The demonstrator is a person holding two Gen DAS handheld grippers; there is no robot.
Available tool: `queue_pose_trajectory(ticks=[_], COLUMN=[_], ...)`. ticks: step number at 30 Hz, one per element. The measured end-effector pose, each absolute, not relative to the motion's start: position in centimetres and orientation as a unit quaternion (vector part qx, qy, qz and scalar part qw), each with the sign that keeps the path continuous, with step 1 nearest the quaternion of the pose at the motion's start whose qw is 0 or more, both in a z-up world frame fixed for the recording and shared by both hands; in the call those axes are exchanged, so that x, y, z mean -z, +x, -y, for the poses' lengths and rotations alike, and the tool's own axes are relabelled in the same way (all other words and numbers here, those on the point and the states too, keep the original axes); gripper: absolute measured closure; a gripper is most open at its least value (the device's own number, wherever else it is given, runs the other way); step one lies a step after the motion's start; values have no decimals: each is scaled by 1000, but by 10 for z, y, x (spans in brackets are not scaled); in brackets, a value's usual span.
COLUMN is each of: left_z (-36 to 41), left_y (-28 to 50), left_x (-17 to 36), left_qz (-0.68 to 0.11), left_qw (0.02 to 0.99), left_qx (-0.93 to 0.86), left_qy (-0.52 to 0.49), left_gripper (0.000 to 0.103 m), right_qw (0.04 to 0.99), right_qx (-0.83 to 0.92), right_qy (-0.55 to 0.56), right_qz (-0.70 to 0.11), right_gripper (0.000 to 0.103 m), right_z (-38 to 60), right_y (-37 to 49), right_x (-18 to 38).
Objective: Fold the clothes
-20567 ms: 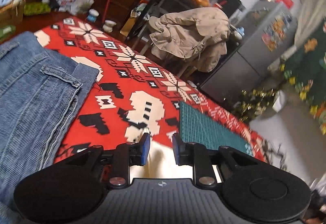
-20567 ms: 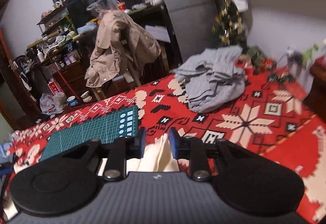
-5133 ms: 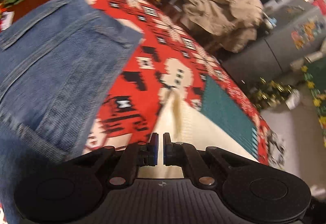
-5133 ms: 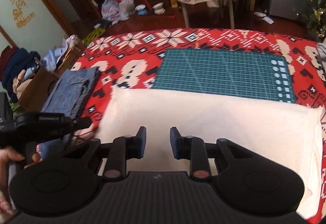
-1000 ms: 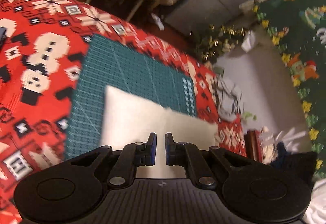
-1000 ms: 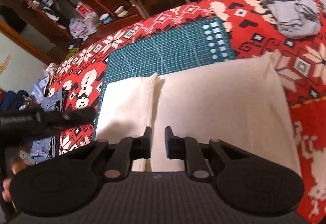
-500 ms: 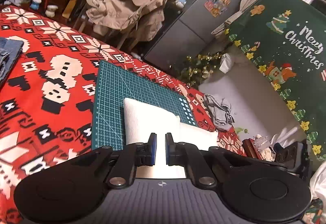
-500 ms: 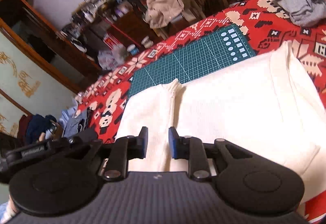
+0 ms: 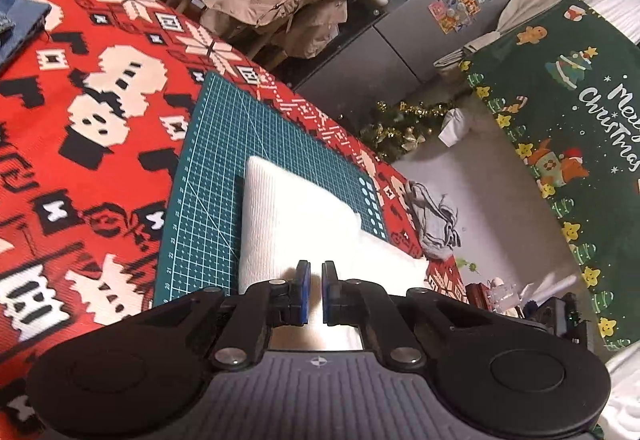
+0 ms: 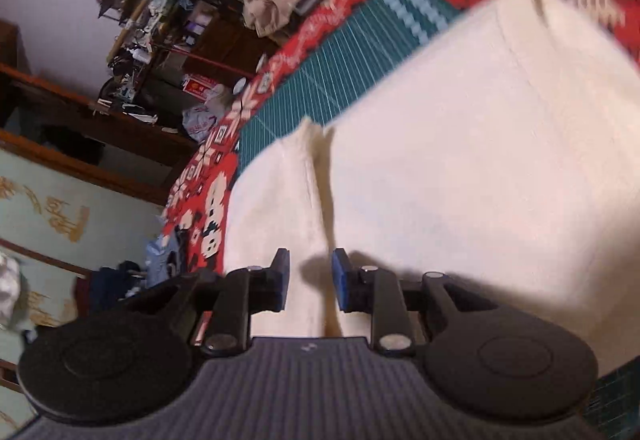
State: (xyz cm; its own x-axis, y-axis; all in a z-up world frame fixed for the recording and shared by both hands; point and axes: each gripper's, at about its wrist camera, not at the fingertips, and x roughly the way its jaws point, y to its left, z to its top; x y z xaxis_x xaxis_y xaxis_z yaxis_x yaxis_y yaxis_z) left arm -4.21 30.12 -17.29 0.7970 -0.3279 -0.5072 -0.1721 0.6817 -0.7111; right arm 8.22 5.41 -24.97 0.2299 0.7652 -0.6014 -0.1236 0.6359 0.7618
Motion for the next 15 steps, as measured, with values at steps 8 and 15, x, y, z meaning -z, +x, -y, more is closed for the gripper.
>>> queue_pose_trajectory(ticks=[8,15], left_z=[-300,-282], left_y=[-39,-38], left_x=[181,162], left_qz=[-319,-314], left_qw=[861,880], left_qx=[55,76], left_qy=[-392,-349], left_gripper=[99,99], right_qw=[744,803], right_qx=[-305,-309], right_qy=[287,246], right_qz=[-520,-446], right_gripper=[99,99], right_z=[-70,-51], right_y=[82,68], right_x=[258,210])
